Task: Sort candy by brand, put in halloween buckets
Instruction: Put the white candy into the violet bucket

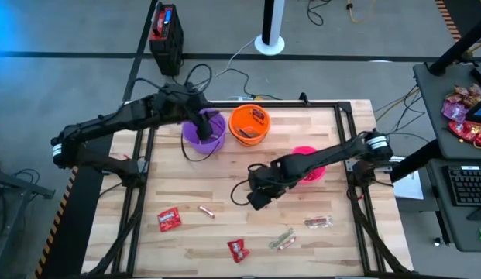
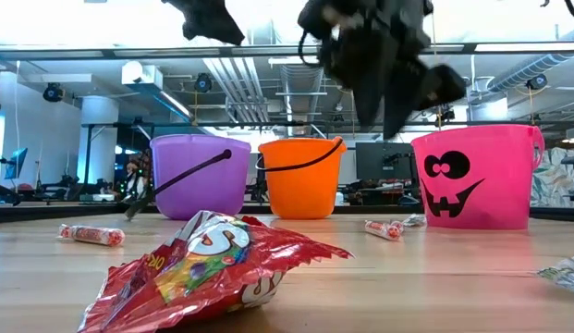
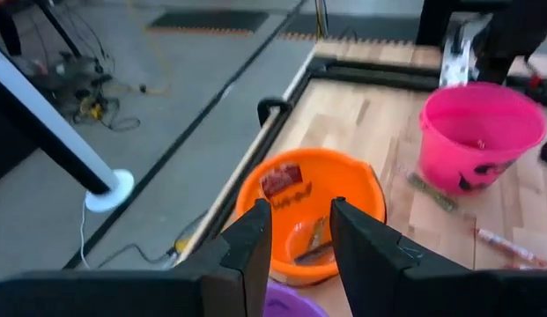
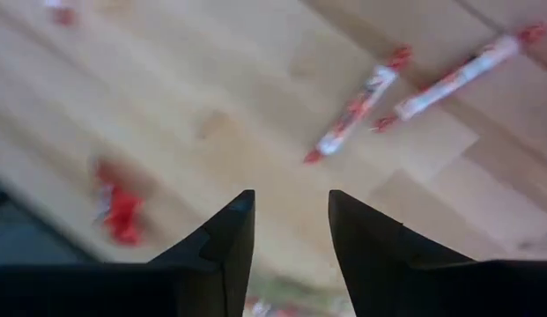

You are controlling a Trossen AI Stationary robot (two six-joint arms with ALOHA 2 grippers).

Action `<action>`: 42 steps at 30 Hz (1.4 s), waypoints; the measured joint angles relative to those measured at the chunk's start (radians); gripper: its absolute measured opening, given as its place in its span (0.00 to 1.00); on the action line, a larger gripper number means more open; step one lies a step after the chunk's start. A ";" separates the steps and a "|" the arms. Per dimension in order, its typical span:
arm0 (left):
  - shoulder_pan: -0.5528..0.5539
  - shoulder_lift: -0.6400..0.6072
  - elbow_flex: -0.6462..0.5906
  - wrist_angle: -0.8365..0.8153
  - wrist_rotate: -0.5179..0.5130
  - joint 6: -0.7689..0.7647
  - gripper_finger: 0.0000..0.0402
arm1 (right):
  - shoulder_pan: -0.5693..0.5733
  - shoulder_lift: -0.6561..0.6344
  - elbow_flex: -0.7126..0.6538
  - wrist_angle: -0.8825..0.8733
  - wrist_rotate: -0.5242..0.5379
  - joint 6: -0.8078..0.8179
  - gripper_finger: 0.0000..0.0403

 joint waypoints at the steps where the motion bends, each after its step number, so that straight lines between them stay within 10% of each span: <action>1: 0.000 -0.012 0.000 0.006 0.000 0.002 0.25 | 0.001 0.018 0.000 0.000 0.006 0.003 0.36; 20: 0.000 -0.074 -0.004 0.011 0.040 0.005 0.25 | 0.001 0.246 0.001 0.062 0.006 0.063 0.29; 26: 0.007 -0.075 -0.005 -0.029 0.323 0.102 0.25 | 0.003 0.233 0.000 0.077 0.009 0.042 0.07; 34: 0.088 -0.080 -0.058 -0.105 0.851 0.187 0.25 | -0.002 0.079 -0.001 0.114 0.023 -0.065 0.07; 42: 0.115 -0.081 -0.252 0.002 0.955 0.075 0.25 | -0.035 -0.045 -0.001 0.329 0.122 -0.342 0.07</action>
